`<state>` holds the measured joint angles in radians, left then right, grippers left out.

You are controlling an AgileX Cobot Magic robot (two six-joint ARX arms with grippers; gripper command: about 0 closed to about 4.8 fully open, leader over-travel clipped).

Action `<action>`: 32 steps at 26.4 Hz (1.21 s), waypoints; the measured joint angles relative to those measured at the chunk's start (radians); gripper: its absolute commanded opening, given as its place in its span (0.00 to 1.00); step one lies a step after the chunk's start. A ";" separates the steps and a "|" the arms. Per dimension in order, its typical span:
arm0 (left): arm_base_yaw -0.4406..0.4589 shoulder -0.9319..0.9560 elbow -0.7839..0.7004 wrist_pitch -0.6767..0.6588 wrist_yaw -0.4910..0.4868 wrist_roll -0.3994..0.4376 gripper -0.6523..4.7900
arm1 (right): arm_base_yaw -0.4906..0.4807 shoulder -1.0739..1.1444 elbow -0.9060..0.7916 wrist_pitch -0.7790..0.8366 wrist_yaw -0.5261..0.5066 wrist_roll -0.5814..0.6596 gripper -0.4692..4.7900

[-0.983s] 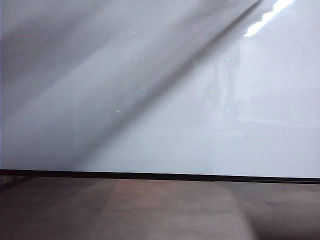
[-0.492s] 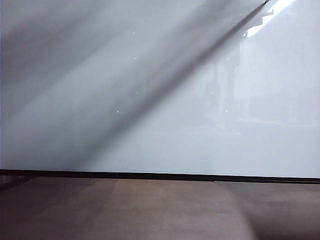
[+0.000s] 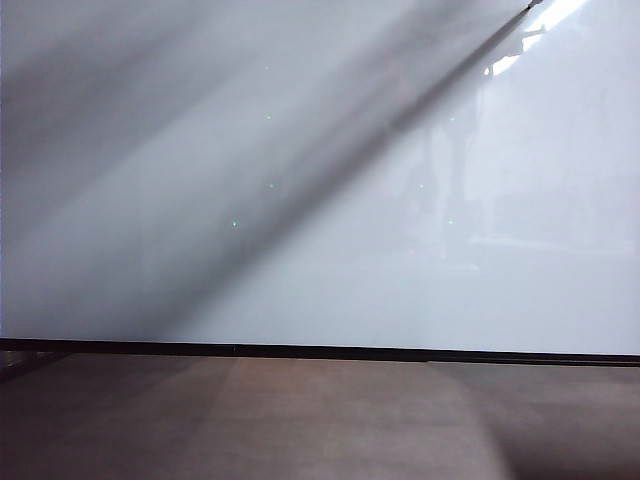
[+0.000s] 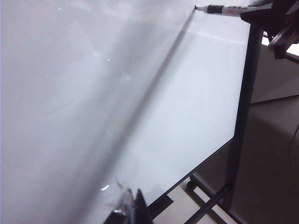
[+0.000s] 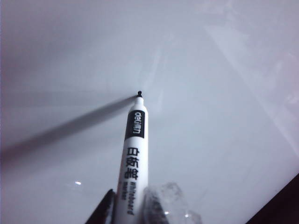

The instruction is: Reach to the right to find the marker pen, pick it up, and write the number 1 on the whiteboard.

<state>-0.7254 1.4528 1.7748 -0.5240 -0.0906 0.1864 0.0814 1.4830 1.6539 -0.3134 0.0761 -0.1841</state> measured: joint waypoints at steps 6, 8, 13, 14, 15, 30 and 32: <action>0.000 0.000 0.000 0.000 0.000 0.000 0.11 | 0.000 0.008 0.000 -0.052 0.004 0.000 0.08; 0.000 0.000 0.000 -0.003 0.000 0.000 0.11 | 0.000 0.018 0.000 -0.076 0.005 0.000 0.08; 0.000 0.000 0.000 -0.015 0.000 0.000 0.11 | 0.000 0.032 -0.002 -0.113 0.021 -0.001 0.08; 0.000 0.000 0.000 -0.017 0.000 0.000 0.11 | 0.000 0.035 -0.001 -0.119 0.023 0.000 0.08; 0.000 0.000 0.000 -0.021 0.000 0.000 0.11 | 0.000 0.037 -0.002 -0.124 0.026 -0.001 0.08; 0.000 0.000 0.000 -0.039 0.000 0.000 0.11 | 0.000 0.037 -0.003 -0.134 0.027 -0.001 0.08; 0.000 0.000 0.000 -0.039 0.000 0.000 0.11 | -0.001 0.013 -0.006 -0.137 0.006 -0.001 0.08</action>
<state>-0.7254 1.4528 1.7748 -0.5625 -0.0910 0.1864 0.0807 1.4960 1.6482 -0.4503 0.0822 -0.1848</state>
